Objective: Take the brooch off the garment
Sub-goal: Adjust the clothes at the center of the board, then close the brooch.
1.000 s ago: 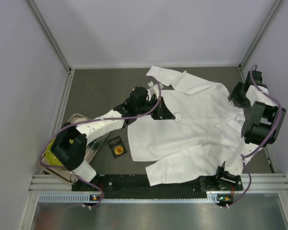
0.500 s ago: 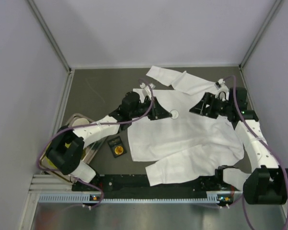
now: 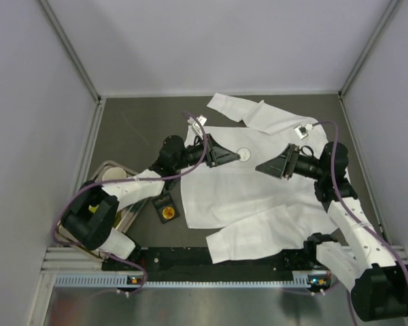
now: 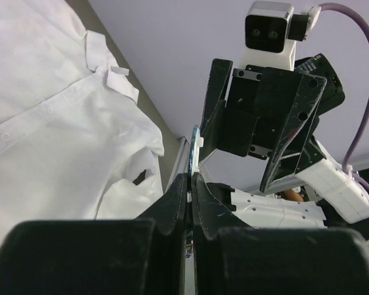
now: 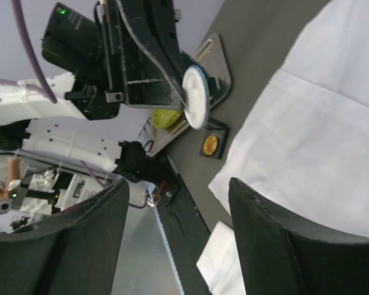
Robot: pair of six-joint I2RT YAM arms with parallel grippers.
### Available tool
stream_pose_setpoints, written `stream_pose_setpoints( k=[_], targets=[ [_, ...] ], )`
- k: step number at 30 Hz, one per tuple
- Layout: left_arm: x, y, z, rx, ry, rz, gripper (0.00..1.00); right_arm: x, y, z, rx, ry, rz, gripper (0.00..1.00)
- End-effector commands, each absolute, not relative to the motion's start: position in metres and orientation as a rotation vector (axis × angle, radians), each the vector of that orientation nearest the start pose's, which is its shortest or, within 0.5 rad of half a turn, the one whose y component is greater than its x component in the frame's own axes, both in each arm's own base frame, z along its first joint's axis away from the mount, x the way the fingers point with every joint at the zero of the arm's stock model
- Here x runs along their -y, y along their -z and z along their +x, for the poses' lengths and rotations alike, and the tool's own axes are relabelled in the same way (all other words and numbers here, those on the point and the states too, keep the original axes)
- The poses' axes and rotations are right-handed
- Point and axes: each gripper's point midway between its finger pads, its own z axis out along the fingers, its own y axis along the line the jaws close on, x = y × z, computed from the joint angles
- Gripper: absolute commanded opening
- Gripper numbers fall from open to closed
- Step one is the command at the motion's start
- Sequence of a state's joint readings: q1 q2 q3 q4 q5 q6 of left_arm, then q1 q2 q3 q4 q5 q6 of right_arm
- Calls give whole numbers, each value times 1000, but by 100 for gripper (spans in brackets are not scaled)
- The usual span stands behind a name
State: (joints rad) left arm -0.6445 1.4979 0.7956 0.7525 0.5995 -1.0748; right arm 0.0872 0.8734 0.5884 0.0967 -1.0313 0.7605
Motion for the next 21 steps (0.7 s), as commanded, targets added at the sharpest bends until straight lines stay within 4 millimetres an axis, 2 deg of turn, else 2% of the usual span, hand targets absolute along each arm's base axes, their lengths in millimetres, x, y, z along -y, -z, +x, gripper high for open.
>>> stream_pose_setpoints(
  k=[1, 3, 9, 11, 17, 21],
  targets=[
    [358, -316, 246, -1597, 1813, 347, 0, -204, -296, 222, -1712, -1526, -325, 62],
    [358, -321, 241, -1582, 1842, 369, 0, -209, -301, 225, -1694, -1532, -328, 58],
    [358, -332, 229, -1545, 1921, 415, 0, -213, -308, 231, -1679, -1539, -336, 57],
    [359, -332, 227, -1544, 1943, 414, 0, -214, -310, 232, -1668, -1534, -328, 57],
    [361, -333, 223, -1532, 1976, 430, 0, -221, -318, 228, -1626, -1573, -356, 45],
    [361, -334, 224, -1528, 1961, 434, 0, -224, -323, 228, -1602, -1595, -351, 43]
  ],
)
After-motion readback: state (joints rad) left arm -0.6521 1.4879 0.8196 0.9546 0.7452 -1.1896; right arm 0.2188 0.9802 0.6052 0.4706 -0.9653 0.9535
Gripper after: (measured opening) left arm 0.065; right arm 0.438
